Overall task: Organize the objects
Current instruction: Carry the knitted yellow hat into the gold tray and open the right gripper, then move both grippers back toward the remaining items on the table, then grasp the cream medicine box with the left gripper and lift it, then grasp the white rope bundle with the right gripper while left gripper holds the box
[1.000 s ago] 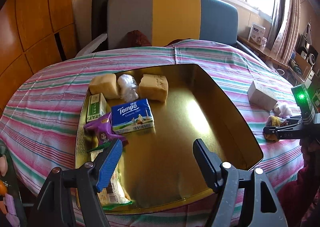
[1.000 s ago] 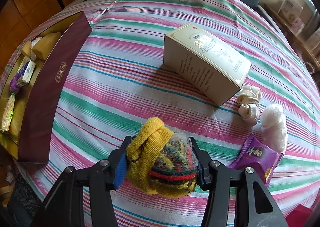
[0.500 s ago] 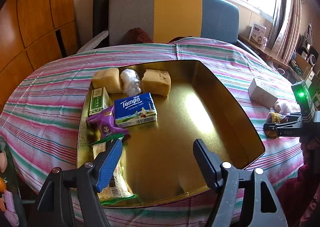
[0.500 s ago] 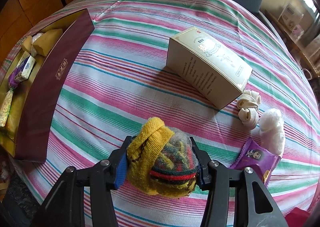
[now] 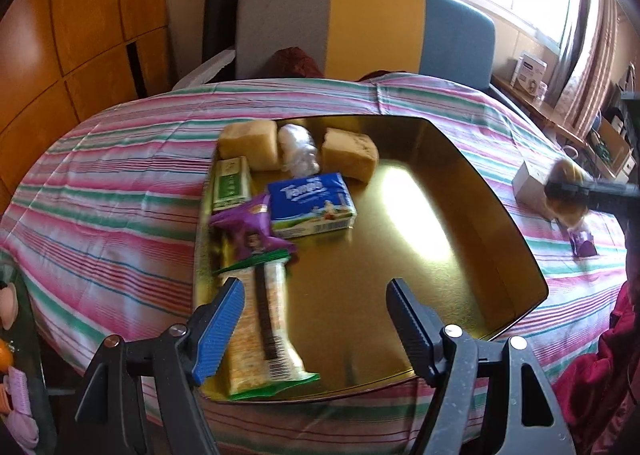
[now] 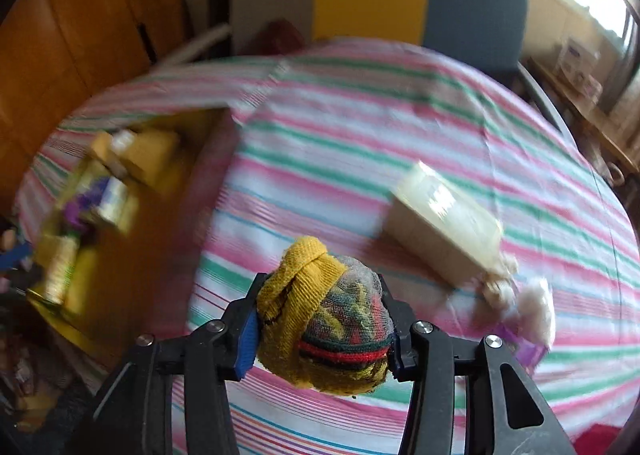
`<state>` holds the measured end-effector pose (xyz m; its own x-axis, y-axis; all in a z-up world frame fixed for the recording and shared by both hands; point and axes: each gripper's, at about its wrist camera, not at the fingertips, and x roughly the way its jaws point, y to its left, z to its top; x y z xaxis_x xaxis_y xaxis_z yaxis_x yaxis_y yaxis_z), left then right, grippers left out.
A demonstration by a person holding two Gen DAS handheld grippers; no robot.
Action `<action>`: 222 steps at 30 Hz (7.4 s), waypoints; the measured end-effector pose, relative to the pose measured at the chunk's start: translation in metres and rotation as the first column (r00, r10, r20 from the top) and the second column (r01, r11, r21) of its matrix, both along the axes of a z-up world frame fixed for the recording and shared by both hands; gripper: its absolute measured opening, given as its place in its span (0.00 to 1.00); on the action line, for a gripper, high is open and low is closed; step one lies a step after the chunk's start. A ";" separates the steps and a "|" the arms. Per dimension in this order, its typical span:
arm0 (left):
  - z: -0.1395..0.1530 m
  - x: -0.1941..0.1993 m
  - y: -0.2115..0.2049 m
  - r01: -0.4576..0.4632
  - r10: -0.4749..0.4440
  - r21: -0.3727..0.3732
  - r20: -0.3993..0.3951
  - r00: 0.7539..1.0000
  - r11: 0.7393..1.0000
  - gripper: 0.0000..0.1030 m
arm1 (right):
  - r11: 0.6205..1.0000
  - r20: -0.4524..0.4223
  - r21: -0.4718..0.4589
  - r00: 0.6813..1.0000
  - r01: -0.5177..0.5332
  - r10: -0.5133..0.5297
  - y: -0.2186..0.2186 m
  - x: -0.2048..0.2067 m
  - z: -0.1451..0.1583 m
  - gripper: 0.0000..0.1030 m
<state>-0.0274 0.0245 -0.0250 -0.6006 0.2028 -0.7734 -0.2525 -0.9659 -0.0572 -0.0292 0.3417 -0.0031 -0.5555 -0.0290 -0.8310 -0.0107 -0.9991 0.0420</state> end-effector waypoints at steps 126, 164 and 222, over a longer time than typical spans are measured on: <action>-0.052 -0.139 0.440 0.235 -0.259 0.107 0.398 0.880 0.966 0.85 | 0.476 0.010 -0.694 0.668 0.541 -0.744 0.215 0.087 -0.033 0.98; -0.070 0.041 0.287 0.519 -0.523 0.064 0.139 0.841 0.852 0.51 | 0.859 0.110 -0.136 0.870 0.493 -0.481 0.151 -0.027 -0.064 0.30; -0.010 0.073 0.253 0.543 -0.541 0.115 -0.052 0.839 0.832 0.51 | 0.951 0.186 -0.007 0.935 0.308 -0.301 0.145 -0.038 -0.085 0.27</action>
<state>0.0451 0.2777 -0.0354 -0.3792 0.5899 -0.7129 -0.7355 -0.6596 -0.1546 -0.0668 0.4866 -0.0876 -0.3835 0.0864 -0.9195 -0.3248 -0.9446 0.0467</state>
